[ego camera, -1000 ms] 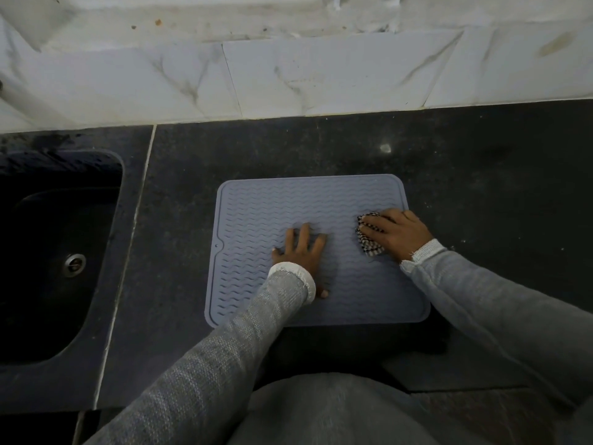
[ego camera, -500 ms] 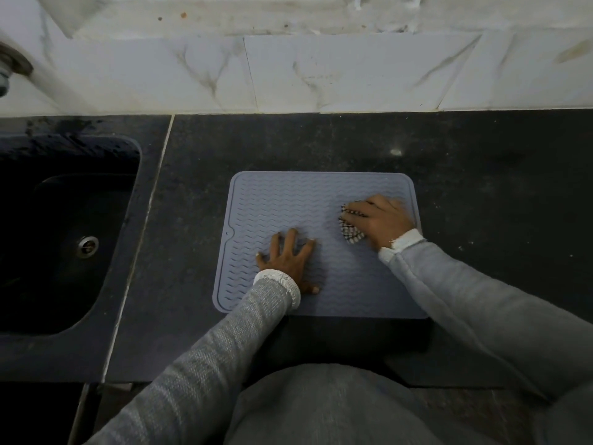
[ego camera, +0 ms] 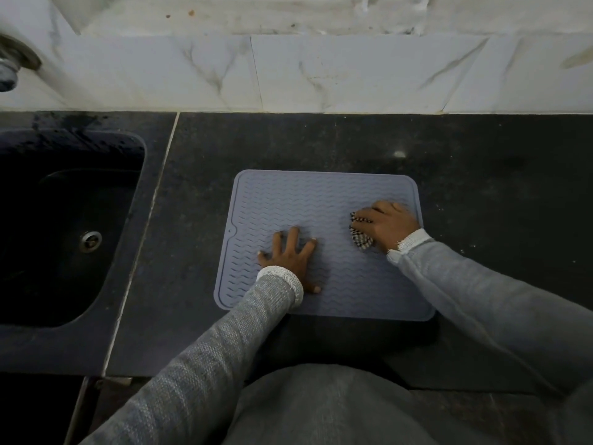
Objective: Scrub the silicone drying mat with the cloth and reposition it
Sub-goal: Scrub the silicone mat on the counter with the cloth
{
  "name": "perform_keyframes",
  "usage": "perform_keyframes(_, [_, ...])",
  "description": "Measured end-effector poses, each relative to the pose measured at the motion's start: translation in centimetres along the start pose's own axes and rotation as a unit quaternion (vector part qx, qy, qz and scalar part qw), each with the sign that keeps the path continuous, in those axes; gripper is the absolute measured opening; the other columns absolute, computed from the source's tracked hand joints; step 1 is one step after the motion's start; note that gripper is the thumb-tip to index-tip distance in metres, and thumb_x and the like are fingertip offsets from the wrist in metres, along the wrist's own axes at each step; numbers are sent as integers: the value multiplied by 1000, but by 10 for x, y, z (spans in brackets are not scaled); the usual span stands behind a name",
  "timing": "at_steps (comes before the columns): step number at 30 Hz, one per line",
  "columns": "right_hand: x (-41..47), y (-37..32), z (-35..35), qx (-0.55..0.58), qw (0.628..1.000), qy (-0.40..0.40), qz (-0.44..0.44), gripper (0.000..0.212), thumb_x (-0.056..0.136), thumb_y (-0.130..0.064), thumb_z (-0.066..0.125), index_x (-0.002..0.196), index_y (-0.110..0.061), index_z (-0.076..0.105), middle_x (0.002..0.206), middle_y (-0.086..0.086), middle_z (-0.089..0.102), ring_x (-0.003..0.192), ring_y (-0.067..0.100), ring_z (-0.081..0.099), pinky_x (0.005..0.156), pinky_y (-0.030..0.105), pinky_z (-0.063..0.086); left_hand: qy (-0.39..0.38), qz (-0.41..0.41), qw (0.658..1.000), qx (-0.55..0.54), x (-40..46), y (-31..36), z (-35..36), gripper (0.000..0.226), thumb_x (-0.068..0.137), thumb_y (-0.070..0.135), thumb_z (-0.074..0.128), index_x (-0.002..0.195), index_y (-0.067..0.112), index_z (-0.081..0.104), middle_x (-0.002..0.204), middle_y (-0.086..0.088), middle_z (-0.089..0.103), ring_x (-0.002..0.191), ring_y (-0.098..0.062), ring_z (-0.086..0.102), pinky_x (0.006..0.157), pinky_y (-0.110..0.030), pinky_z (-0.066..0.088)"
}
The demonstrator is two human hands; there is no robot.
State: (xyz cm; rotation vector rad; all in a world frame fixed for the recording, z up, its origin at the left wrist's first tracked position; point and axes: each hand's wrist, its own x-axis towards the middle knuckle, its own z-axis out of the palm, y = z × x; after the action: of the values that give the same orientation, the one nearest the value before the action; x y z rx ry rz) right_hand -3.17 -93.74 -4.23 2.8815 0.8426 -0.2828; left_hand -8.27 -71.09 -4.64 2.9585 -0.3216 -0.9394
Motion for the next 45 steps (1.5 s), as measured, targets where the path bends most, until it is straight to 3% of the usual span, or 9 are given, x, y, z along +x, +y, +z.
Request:
perform_keyframes(4, [25,-27,-10,33,999,40,-6,45,90,-19,52,134,-25,47,146,0,38,130,27,31,102,43,25,-8,-6,1000,-1,0,2,-2,103,68,60,70,145,39,5,154,-3,-12,140,-39,-8,103,-68,22])
perform_keyframes(11, [25,-24,-5,20,999,-15,23,48,92,-25,47,139,-28,38,150,-2,29,134,24,24,107,41,21,-10,-5,1000,-3,-1,1,-4,102,69,59,70,145,38,6,154,-3,-12,140,-39,-8,103,-69,21])
perform_keyframes(16, [-20,14,-5,-28,999,-23,12,57,70,-20,79,124,-18,59,131,8,56,114,36,51,91,50,41,-17,-3,1000,1,1,1,-2,104,70,59,70,146,38,3,154,-4,-13,140,-39,-9,103,-69,20])
perform_keyframes(19, [-8,12,-10,0,999,-12,32,51,81,-20,67,130,-23,53,139,2,48,124,31,39,101,46,31,-11,-6,1000,0,2,1,0,104,69,60,70,146,39,3,154,-4,-14,140,-40,-10,103,-69,19])
perform_keyframes(24, [39,-35,-21,61,994,86,9,45,83,-15,61,127,-21,55,138,4,49,123,32,39,99,45,31,-5,-12,1000,0,2,2,1,103,67,62,70,145,39,6,154,-3,-12,139,-39,-9,103,-69,20])
perform_keyframes(30, [36,-35,-6,-8,1000,-1,-18,53,92,-24,49,142,-28,32,153,-2,24,135,27,21,108,43,21,-6,-6,1000,-2,3,0,2,102,68,61,70,145,38,7,153,-3,-12,139,-39,-9,103,-70,19])
perform_keyframes(35, [14,-1,-6,-14,1000,-24,6,54,86,-22,59,137,-27,42,148,-3,36,129,27,31,102,44,26,-10,-3,1000,-8,4,0,2,103,68,59,71,145,38,6,153,-3,-13,139,-39,-10,103,-71,18])
perform_keyframes(40, [34,-33,-13,63,997,53,-8,46,87,-17,58,132,-23,51,142,0,44,126,29,36,103,45,27,-10,-9,1000,-10,5,1,2,103,67,60,70,145,39,6,153,-2,-14,139,-39,-11,103,-70,17])
perform_keyframes(45, [45,-54,-9,55,998,15,-28,49,90,-18,52,138,-24,42,149,-5,34,128,25,31,102,42,26,-10,-13,1000,-4,3,1,3,102,68,62,69,145,37,8,154,-2,-14,139,-38,-11,104,-69,17])
